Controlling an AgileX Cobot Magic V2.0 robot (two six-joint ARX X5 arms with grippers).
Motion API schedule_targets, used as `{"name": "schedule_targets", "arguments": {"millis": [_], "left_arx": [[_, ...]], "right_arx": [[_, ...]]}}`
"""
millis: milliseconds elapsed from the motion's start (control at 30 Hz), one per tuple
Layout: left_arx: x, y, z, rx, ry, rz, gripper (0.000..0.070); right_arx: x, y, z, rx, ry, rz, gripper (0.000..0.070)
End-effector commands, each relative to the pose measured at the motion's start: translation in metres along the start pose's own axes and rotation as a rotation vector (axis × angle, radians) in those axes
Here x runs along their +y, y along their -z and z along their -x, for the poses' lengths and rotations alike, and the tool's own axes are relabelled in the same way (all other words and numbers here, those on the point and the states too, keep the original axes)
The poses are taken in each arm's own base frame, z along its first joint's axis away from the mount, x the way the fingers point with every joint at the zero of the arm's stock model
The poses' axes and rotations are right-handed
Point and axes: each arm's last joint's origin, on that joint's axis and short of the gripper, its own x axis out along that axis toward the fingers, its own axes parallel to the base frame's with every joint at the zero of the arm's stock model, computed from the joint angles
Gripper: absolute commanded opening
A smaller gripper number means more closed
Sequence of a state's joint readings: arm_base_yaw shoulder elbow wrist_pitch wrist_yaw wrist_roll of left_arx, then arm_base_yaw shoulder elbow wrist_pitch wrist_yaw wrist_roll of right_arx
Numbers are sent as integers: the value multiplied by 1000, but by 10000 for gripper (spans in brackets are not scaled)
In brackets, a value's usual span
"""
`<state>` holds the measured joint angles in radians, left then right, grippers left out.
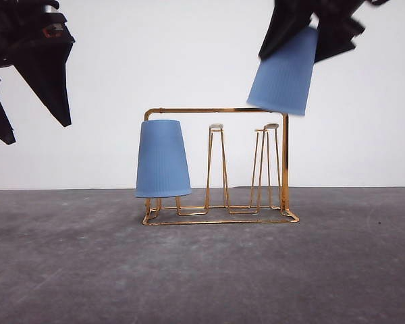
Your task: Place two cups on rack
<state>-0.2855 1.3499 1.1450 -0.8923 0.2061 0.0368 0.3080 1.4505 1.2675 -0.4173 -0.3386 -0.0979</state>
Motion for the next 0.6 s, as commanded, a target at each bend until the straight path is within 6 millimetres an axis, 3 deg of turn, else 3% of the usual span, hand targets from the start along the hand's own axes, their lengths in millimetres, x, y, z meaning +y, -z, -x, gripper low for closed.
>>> {"name": "schedule_targets", "arguments": {"millis": [0,200,367,567], "left_arx": [[0,-3,0,-12,1,-4,585],[0,-5,0,-29,2,-4,585],[0,-5,0,-31,1,-4,585],[0,-7,1,-51,0,-8,585]], "right_arx": [[-4,0,-15,17,5,4,345],[-19,18,-62,91,14,-20,364],[-26,29,-84,116,11,-29,482],[-27,29,-85,118,6,-40,674]]}}
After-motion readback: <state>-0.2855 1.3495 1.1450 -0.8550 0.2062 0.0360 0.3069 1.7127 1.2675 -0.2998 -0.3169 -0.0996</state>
